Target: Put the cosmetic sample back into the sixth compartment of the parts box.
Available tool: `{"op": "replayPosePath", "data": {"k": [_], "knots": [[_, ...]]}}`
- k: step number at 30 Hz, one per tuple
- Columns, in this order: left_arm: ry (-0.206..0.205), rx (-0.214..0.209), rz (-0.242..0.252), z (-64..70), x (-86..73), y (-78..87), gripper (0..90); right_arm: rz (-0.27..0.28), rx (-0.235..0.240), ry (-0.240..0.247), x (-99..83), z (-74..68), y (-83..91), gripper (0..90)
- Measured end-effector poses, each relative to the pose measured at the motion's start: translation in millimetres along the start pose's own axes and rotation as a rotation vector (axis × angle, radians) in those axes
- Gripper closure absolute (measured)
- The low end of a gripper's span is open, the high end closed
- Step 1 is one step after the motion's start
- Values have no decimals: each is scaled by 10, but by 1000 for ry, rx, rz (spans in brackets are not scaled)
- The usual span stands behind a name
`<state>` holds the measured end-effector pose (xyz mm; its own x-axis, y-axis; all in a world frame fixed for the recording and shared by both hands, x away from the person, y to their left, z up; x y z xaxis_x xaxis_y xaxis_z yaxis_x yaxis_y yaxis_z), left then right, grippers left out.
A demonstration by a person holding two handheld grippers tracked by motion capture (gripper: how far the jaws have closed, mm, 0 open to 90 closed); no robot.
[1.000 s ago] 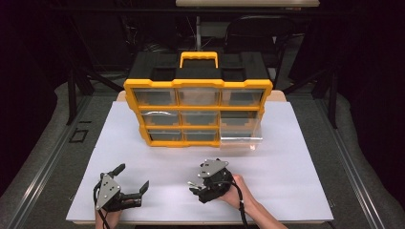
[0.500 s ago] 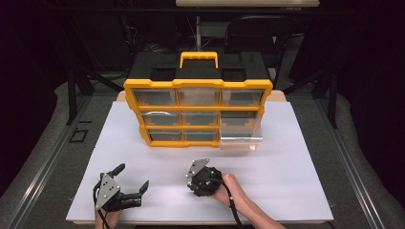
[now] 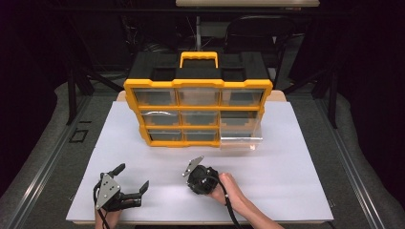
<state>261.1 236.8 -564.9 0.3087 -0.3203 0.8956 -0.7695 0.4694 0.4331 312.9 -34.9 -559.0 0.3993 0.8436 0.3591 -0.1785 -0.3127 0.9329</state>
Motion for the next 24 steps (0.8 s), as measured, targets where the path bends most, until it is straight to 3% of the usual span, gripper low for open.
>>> {"op": "replayPosePath", "data": {"k": [17,24], "knots": [[-4,-4,-7,-10,-1,-18,0,-5,18,-6,0,31,6,809],[-3,-3,-1,-15,2,-1,0,33,14,-19,-3,53,128,809]]}}
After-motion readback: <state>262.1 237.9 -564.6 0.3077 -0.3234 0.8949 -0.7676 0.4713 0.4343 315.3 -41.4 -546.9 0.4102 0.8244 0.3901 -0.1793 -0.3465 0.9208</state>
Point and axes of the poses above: each handheld gripper's, and its own axes: y roughly backward along the jaws, x roughly out of its top, z roughly to its right, the point moved 2 cm from there along -y, roughly forward along the jaws, and after that the axes turned 11 degrees about -z, right-handed, at the moved point
